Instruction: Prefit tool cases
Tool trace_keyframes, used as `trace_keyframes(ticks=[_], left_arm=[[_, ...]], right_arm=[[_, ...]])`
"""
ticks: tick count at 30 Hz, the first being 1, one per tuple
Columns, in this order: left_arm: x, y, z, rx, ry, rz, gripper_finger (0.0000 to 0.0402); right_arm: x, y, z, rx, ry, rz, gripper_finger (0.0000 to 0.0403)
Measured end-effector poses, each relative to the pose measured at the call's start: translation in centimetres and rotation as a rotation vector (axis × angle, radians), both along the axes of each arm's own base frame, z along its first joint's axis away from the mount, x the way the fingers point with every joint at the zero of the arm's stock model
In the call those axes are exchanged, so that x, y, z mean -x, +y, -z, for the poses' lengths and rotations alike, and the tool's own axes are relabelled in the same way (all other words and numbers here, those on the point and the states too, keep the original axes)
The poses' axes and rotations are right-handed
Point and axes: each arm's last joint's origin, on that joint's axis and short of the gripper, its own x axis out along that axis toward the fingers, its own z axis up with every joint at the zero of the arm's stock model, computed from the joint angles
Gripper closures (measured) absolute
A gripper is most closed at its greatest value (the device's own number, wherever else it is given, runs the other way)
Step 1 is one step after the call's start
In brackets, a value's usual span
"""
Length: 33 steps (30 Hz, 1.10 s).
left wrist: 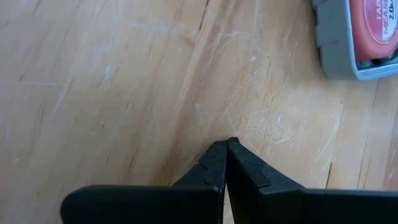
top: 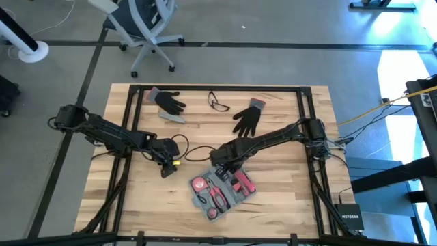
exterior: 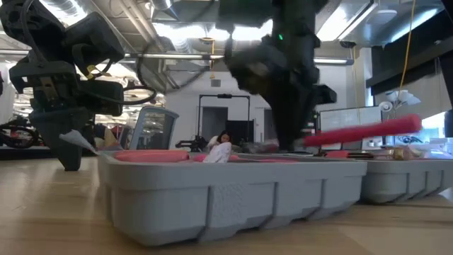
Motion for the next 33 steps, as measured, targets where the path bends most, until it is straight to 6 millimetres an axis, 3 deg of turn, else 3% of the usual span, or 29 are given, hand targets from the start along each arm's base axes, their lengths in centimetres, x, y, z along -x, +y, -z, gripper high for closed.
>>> trace_keyframes(ticks=[9, 15, 17, 20, 23, 28, 33], left_arm=[[0.0, 0.0, 0.0, -0.013, -0.008, 0.025, 0.0402], [0.3, 0.0, 0.0, -0.01, 0.016, 0.03, 0.0402], [0.5, -0.2, -0.1, -0.003, 0.029, 0.058, 0.0402], [1.2, -0.4, -0.4, -0.001, 0.051, 0.104, 0.0402], [1.9, -0.3, -0.7, -0.01, 0.072, 0.12, 0.0402], [2.4, -0.1, -1.2, -0.064, 0.071, 0.109, 0.0402], [2.3, 0.0, -1.3, -0.061, 0.062, 0.074, 0.0402]], right_arm=[[-1.3, -0.5, -3.0, -0.028, -0.089, -0.053, 0.0397], [-1.3, -1.1, -2.0, -0.08, -0.12, -0.066, 0.0397], [-0.4, -1.9, -1.5, -0.095, -0.103, -0.04, 0.0397], [1.4, -3.6, -2.6, -0.104, -0.218, 0.027, 0.0397], [4.9, -4.8, -3.4, -0.116, -0.34, 0.144, 0.0397], [10.3, -5.2, -2.3, -0.208, -0.575, 0.329, 0.0397], [12.6, -4.7, -0.1, -0.291, -0.915, 0.422, 0.0397]])
